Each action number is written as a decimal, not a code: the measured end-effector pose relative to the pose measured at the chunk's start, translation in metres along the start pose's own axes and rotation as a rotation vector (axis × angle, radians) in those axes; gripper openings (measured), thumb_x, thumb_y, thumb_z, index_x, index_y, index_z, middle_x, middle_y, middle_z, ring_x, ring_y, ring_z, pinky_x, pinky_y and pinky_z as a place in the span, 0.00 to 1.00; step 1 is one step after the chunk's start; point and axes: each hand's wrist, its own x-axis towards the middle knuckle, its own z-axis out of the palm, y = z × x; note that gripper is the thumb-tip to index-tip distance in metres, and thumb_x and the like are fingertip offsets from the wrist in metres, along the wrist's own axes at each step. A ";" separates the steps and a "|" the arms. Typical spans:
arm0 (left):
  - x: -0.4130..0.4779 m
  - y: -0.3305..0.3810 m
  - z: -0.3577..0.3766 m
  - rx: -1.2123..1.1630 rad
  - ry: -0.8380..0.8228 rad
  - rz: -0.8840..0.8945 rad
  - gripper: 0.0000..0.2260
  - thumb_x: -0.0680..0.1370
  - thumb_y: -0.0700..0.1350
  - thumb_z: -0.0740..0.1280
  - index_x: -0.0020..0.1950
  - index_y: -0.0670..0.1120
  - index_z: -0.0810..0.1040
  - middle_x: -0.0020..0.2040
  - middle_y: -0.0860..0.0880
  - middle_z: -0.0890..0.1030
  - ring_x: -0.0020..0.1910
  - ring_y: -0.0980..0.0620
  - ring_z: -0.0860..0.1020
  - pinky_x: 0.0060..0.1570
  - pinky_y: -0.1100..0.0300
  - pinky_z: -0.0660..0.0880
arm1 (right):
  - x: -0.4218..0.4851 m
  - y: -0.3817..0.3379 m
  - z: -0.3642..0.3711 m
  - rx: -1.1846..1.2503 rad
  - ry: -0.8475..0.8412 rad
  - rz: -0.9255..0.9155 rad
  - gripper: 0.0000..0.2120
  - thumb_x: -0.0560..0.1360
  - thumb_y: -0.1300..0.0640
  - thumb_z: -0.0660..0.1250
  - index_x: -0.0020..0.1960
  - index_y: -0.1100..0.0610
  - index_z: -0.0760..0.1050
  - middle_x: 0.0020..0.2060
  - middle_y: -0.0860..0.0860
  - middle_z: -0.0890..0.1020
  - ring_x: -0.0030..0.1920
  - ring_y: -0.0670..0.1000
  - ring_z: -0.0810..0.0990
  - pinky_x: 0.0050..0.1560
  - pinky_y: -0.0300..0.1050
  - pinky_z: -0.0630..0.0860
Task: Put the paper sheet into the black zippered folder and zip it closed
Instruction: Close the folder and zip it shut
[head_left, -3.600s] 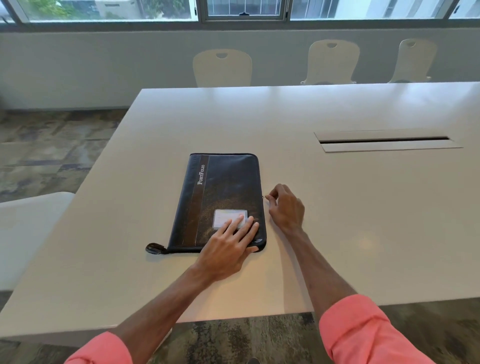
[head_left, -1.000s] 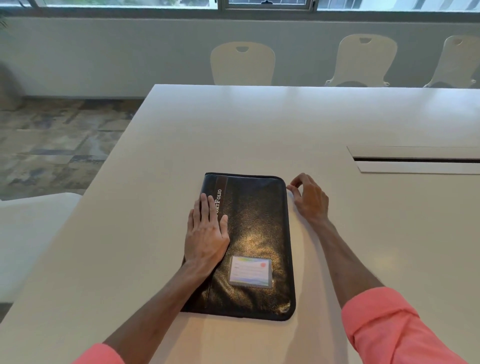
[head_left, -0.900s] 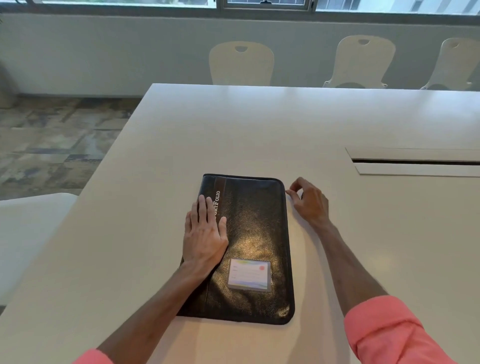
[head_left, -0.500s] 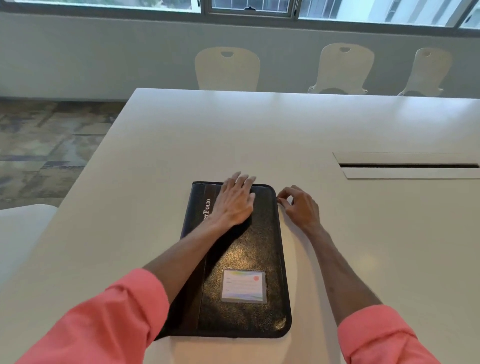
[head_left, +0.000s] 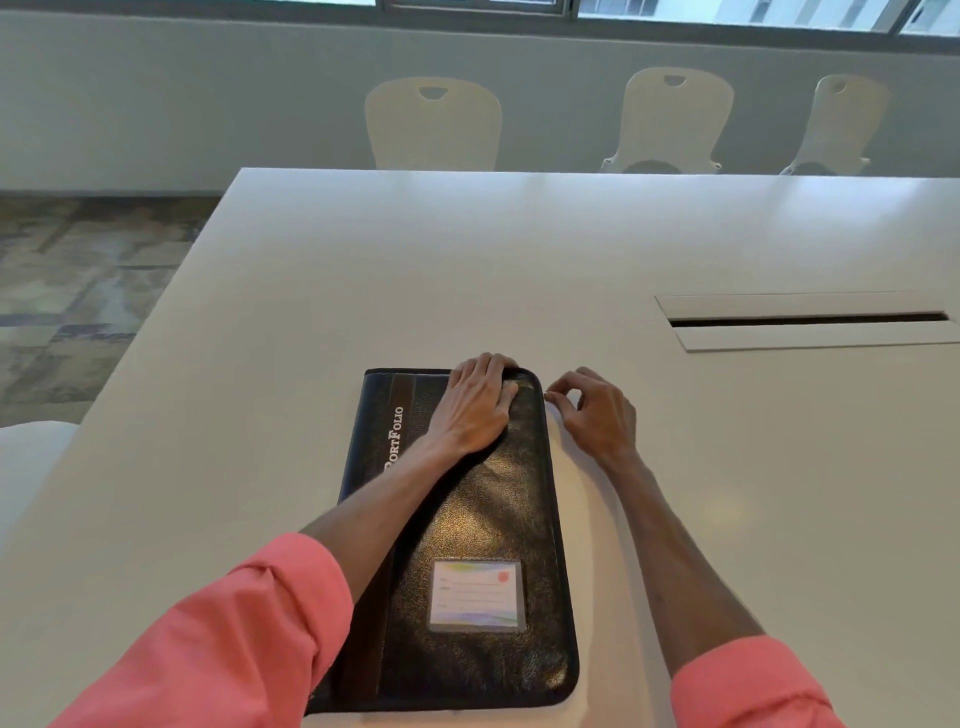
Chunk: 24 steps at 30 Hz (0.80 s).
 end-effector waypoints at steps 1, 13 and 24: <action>0.000 -0.001 -0.001 -0.002 0.016 -0.004 0.13 0.88 0.51 0.60 0.70 0.47 0.72 0.65 0.48 0.78 0.67 0.49 0.74 0.76 0.50 0.65 | 0.002 -0.002 -0.001 -0.001 -0.003 -0.001 0.05 0.80 0.46 0.75 0.47 0.44 0.82 0.46 0.39 0.82 0.36 0.44 0.79 0.43 0.45 0.76; 0.003 -0.008 0.003 0.011 0.043 -0.025 0.13 0.88 0.53 0.60 0.69 0.48 0.72 0.64 0.49 0.76 0.65 0.49 0.74 0.75 0.48 0.66 | -0.008 0.007 -0.007 0.021 -0.079 -0.067 0.07 0.81 0.50 0.75 0.45 0.47 0.80 0.47 0.40 0.82 0.37 0.44 0.80 0.42 0.47 0.78; -0.024 -0.005 -0.011 0.232 -0.048 0.011 0.30 0.88 0.59 0.55 0.88 0.47 0.56 0.87 0.46 0.60 0.87 0.46 0.55 0.86 0.38 0.45 | 0.039 0.001 0.005 0.038 -0.140 -0.116 0.03 0.82 0.48 0.73 0.49 0.43 0.82 0.49 0.38 0.82 0.38 0.42 0.81 0.44 0.51 0.81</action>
